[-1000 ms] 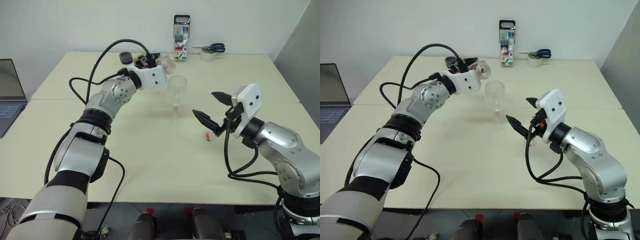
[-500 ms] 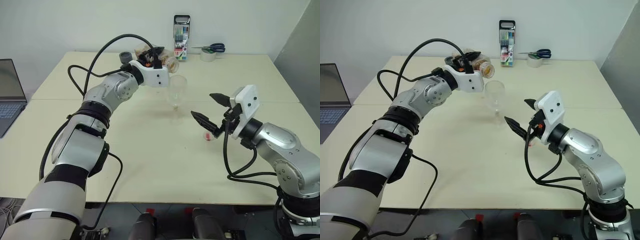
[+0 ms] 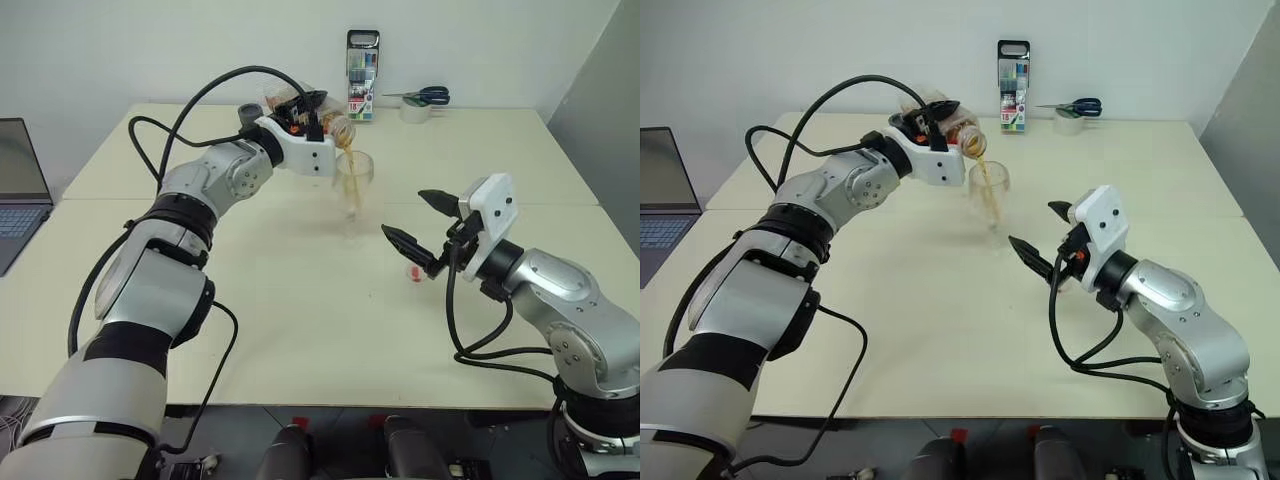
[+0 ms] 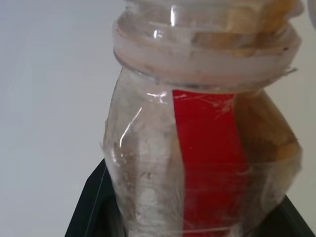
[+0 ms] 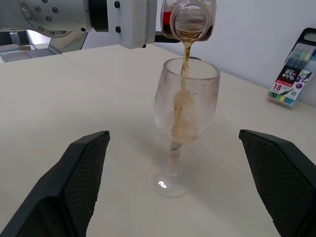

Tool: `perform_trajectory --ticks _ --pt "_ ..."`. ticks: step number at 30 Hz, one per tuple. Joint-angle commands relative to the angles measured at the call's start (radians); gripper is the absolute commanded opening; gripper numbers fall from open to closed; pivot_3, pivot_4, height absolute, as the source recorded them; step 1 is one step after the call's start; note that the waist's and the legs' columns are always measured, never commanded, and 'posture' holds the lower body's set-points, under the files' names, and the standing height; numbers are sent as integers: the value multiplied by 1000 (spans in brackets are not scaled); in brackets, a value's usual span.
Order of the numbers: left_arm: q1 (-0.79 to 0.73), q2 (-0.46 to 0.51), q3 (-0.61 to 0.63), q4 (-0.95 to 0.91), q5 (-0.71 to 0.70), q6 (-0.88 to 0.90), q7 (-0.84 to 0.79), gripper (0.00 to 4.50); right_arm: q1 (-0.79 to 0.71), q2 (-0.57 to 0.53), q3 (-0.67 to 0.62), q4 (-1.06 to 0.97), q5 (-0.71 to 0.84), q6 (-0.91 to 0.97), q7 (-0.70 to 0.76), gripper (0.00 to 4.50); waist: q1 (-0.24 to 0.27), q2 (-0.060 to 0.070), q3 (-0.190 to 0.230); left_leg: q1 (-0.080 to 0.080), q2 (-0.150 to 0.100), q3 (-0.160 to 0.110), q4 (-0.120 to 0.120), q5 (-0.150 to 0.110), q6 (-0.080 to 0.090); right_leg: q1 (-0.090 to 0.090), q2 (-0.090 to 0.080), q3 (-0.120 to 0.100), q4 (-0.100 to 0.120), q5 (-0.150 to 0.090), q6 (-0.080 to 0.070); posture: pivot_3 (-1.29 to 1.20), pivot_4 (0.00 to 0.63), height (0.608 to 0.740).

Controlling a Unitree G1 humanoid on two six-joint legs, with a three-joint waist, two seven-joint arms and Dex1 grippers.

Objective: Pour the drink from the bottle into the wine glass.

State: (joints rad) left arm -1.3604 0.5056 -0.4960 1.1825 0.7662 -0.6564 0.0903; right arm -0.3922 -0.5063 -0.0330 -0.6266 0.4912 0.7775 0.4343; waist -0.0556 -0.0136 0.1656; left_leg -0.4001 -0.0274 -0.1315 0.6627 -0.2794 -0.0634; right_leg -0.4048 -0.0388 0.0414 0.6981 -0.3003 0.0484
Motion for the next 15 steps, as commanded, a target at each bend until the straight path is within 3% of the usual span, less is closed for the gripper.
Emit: perform_trajectory --ticks 1,15 --pt "-47 14 3 -6 2 0 31 1800 -3 2 -3 -34 1 -21 -3 4500 0 0 0 0 0 0 0 0 0 0 0 0 0 0 0 0 150 740" --pt "-61 15 -8 7 9 7 50 1800 -5 55 6 -48 -5 -42 -50 4500 -1 0 0 0 0 0 0 0 0 0 0 0 0 0 0 0 150 740"
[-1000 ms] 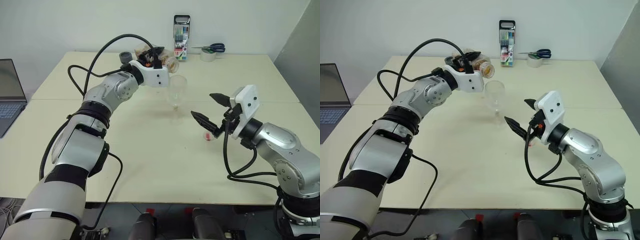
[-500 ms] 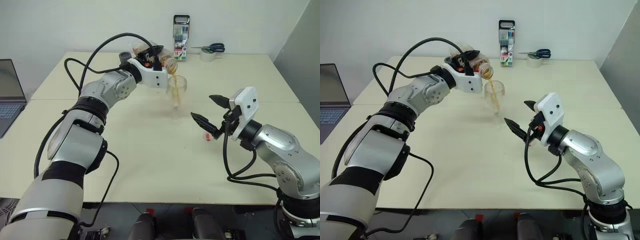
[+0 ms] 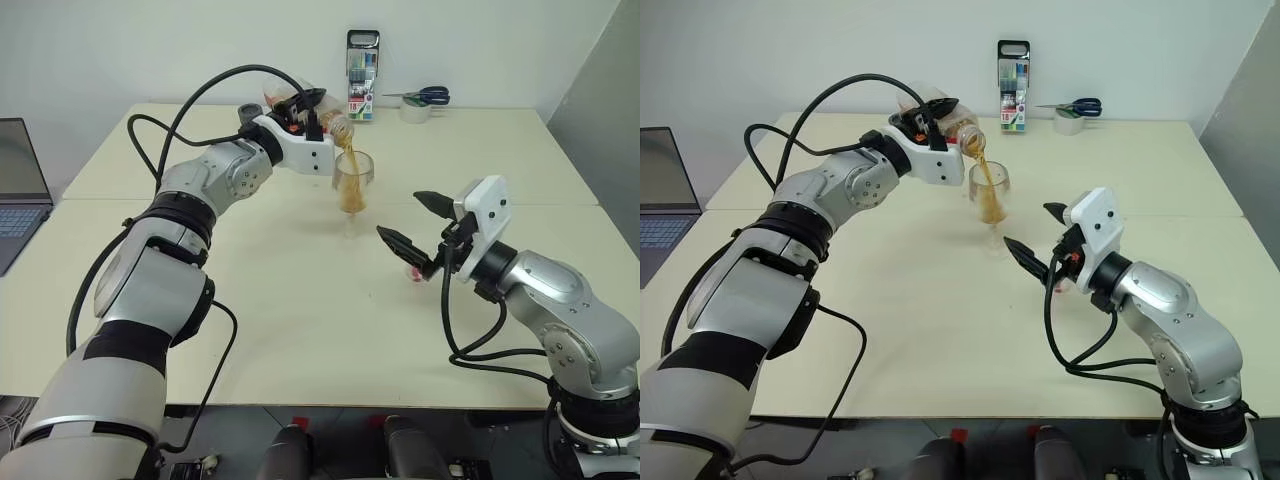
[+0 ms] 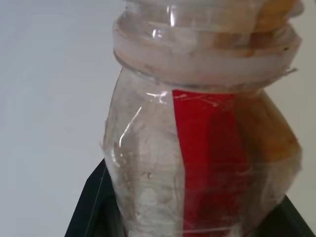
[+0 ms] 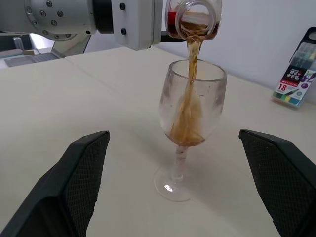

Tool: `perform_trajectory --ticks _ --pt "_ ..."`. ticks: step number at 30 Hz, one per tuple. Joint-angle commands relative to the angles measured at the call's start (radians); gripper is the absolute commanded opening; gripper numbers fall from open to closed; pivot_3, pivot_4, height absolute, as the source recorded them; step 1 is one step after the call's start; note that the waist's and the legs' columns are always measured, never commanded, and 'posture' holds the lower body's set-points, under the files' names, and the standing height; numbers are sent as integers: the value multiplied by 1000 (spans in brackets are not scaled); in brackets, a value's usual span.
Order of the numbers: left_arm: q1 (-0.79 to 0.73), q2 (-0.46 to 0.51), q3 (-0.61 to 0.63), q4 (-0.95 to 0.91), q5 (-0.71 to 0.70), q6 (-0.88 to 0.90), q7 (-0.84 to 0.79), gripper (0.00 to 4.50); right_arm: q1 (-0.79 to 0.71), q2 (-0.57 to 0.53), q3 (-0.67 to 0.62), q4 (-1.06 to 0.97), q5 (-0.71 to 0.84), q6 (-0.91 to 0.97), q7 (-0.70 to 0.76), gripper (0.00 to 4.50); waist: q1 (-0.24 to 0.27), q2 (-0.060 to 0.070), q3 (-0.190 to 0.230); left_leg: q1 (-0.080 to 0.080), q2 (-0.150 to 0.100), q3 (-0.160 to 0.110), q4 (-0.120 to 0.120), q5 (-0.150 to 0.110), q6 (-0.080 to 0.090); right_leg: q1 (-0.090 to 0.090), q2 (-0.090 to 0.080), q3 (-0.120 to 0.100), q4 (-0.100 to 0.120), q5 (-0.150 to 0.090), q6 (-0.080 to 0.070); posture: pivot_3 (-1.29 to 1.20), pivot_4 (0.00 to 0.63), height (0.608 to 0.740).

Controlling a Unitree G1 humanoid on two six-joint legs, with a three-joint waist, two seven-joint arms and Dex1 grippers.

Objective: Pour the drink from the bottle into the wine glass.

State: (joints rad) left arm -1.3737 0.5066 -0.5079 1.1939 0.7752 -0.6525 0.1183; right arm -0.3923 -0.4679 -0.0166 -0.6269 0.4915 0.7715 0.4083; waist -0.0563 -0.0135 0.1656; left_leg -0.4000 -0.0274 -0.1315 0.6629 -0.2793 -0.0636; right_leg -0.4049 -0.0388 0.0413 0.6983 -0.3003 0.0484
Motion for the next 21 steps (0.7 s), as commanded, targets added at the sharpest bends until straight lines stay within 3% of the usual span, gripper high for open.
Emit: perform_trajectory --ticks 1,21 --pt "-49 14 4 -4 0 3 23 1800 -4 27 -11 -49 -8 -42 -31 4500 0 0 0 0 0 0 0 0 0 0 0 0 0 0 0 0 150 740" --pt "-62 21 -5 14 19 8 45 1800 36 50 14 -79 14 -56 -26 4500 -1 0 0 0 0 0 0 0 0 0 0 0 1 0 0 0 150 740"
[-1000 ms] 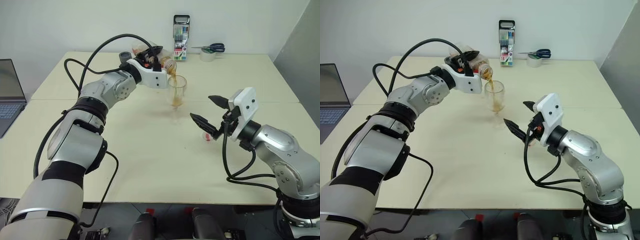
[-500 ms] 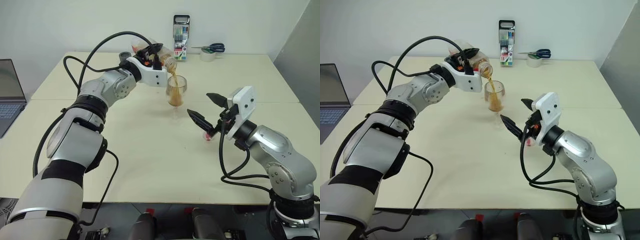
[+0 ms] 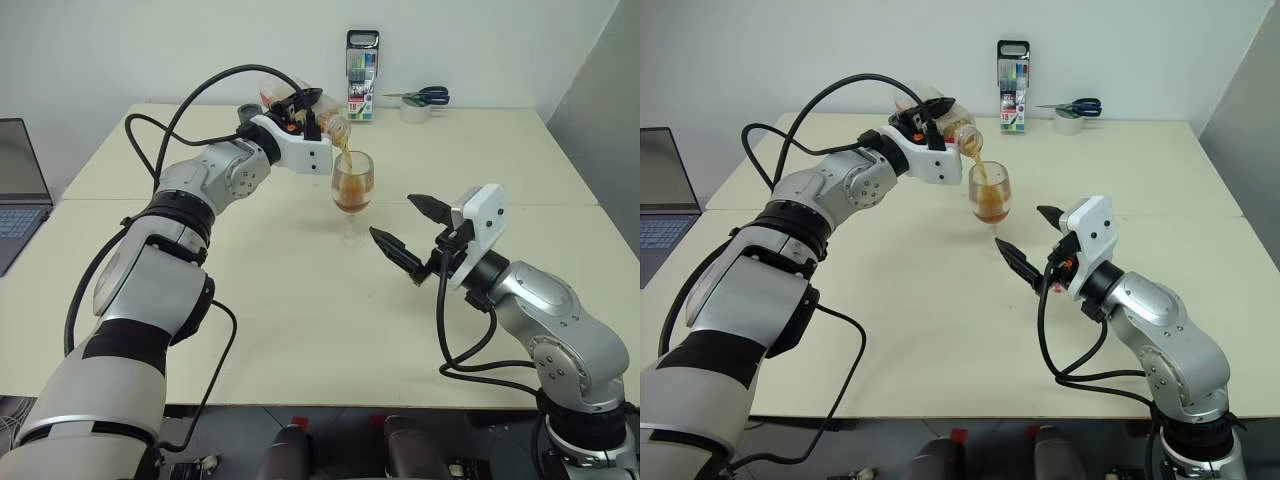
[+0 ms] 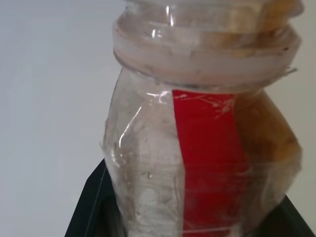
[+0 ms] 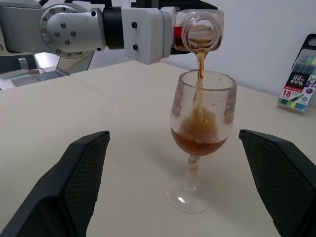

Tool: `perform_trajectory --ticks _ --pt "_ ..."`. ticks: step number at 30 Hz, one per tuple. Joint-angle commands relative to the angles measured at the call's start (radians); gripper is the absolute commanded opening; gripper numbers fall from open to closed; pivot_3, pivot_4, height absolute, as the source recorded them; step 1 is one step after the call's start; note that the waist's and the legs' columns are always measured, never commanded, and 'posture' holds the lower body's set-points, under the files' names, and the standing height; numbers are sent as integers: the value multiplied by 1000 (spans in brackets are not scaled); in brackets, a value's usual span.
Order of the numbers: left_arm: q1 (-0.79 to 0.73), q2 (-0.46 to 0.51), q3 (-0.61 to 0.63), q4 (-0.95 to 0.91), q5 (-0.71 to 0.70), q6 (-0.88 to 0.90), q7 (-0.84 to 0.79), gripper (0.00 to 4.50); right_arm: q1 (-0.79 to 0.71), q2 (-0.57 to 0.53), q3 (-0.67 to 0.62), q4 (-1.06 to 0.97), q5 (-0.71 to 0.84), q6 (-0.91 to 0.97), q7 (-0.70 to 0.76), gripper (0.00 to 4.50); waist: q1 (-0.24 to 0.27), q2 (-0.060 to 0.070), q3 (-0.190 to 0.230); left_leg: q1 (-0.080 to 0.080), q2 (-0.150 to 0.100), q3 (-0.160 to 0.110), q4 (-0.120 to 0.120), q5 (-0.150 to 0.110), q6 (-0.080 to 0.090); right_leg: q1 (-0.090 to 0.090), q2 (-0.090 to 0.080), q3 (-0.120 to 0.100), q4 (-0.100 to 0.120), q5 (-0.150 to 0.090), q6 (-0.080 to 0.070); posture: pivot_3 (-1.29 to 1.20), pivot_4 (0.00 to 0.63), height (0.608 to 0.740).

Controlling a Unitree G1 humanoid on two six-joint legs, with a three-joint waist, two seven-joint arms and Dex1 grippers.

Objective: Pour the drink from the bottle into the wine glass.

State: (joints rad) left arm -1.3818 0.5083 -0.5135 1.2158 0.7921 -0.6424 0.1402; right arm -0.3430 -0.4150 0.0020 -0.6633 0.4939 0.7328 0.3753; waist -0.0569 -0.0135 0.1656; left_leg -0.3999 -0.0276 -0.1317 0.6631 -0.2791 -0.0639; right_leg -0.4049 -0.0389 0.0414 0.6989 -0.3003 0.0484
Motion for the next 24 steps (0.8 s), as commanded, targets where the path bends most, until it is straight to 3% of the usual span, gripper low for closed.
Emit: perform_trajectory --ticks 1,24 --pt "-55 20 0 -8 3 -2 24 1800 -14 -3 -4 -42 11 -18 7 4500 0 0 0 0 0 0 0 0 0 0 0 0 0 0 0 0 150 740" --pt "-61 13 -3 3 2 0 24 1800 6 11 18 -49 10 -24 0 4500 0 0 0 0 0 0 0 0 0 0 0 0 0 0 0 0 150 740"
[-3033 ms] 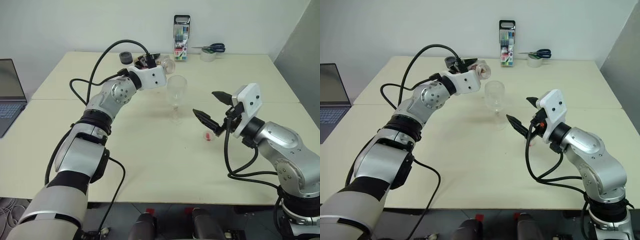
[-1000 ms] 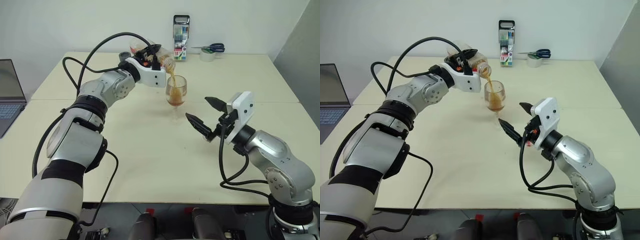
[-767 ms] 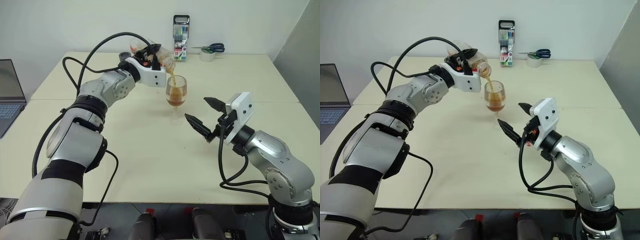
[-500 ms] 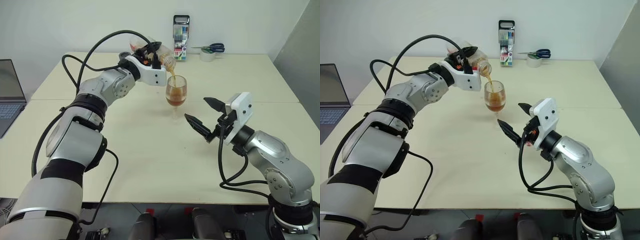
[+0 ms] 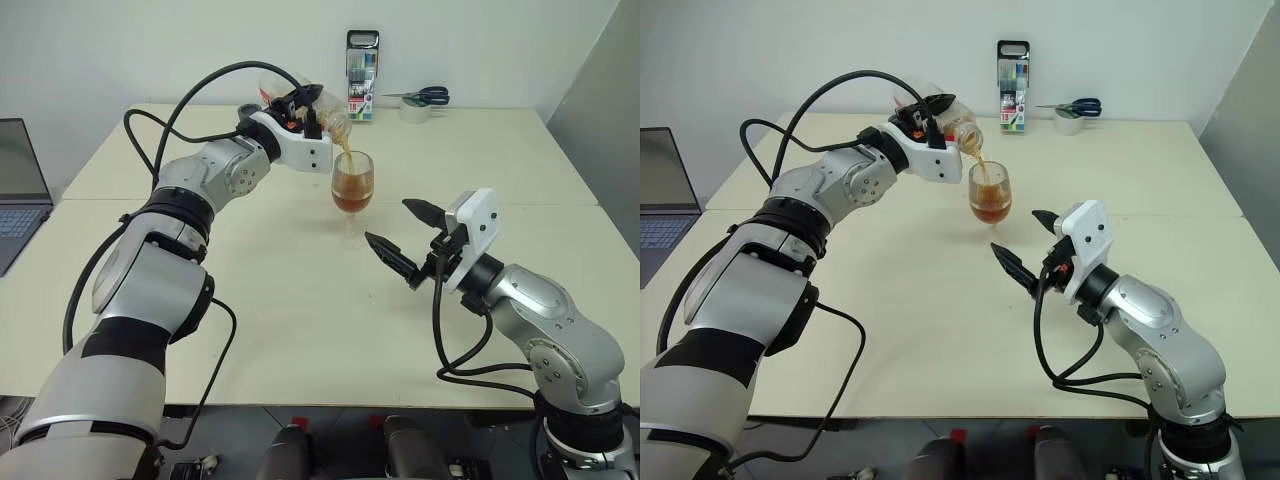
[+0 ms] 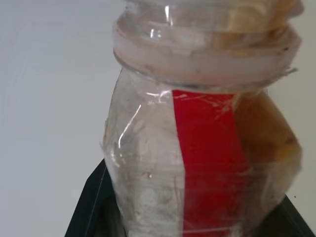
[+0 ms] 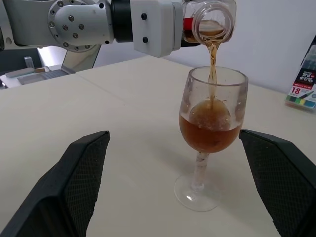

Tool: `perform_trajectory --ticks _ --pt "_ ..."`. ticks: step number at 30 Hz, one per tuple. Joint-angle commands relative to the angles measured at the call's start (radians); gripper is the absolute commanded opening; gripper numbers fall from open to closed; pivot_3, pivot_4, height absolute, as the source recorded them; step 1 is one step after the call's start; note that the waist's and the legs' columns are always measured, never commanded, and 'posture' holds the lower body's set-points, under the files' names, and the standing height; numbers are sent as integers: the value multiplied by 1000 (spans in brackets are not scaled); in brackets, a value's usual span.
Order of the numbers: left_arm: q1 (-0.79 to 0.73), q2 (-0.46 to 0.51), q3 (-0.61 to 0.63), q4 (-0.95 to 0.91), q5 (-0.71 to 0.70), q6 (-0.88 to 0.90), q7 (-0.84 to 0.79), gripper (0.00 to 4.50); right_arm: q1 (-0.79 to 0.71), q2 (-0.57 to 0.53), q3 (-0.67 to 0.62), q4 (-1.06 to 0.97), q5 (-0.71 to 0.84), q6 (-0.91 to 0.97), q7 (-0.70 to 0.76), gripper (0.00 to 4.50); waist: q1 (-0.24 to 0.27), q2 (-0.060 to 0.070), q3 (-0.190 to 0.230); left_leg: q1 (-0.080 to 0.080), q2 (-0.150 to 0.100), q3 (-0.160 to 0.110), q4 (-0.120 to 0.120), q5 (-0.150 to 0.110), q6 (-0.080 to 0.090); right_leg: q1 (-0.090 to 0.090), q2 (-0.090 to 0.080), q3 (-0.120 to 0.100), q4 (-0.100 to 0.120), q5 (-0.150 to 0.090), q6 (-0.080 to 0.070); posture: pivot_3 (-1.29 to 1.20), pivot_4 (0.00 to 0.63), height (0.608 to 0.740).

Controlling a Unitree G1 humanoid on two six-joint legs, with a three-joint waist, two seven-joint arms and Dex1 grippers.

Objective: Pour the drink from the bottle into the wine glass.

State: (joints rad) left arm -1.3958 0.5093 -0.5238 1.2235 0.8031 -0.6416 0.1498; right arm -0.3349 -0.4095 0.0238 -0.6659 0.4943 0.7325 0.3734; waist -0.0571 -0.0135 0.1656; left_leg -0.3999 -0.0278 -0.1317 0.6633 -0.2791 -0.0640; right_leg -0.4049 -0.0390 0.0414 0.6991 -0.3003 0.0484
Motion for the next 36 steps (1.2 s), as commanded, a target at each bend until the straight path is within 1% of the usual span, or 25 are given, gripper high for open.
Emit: perform_trajectory --ticks 1,7,13,19,23,26,33,36 --pt "-46 11 10 -3 -13 1 10 1800 -1 6 -3 -46 8 -25 2 4500 0 0 0 0 0 0 0 0 0 0 0 0 0 0 0 0 150 740" --pt "-35 0 35 3 -50 13 -27 1800 -3 11 0 -42 -4 -41 -3 4500 0 0 0 0 0 0 0 0 0 0 0 0 0 0 0 0 150 740" --pt "-6 -37 118 -6 -180 33 -156 1800 -17 24 1 -22 -22 -70 -9 4500 0 0 0 0 0 0 0 0 0 0 0 0 0 0 0 0 150 740" --pt "50 -75 215 -49 -332 66 -329 1800 -36 17 5 -15 -27 -94 11 4500 -2 0 0 0 0 0 1 0 0 0 0 0 1 0 0 0 150 740" --pt "102 -133 357 -114 -539 176 -515 1799 -48 -7 14 -10 -36 -108 43 4500 -2 0 0 0 0 0 1 0 0 0 0 0 1 0 0 0 150 740" --pt "161 -137 451 -206 -661 308 -586 1799 -69 -39 27 -5 -26 -92 87 4500 -6 0 0 0 0 0 1 0 0 0 0 0 1 0 0 0 150 740" --pt "340 -73 599 -416 -811 618 -607 1799 -138 -112 47 1 63 24 185 4500 -33 0 0 2 2 -2 1 0 0 0 1 0 4 0 0 0 150 740" --pt "418 -61 664 -511 -875 763 -591 1799 -197 -138 83 25 53 99 185 4500 -32 0 0 2 2 -3 1 0 0 -1 1 0 5 0 0 0 150 740"
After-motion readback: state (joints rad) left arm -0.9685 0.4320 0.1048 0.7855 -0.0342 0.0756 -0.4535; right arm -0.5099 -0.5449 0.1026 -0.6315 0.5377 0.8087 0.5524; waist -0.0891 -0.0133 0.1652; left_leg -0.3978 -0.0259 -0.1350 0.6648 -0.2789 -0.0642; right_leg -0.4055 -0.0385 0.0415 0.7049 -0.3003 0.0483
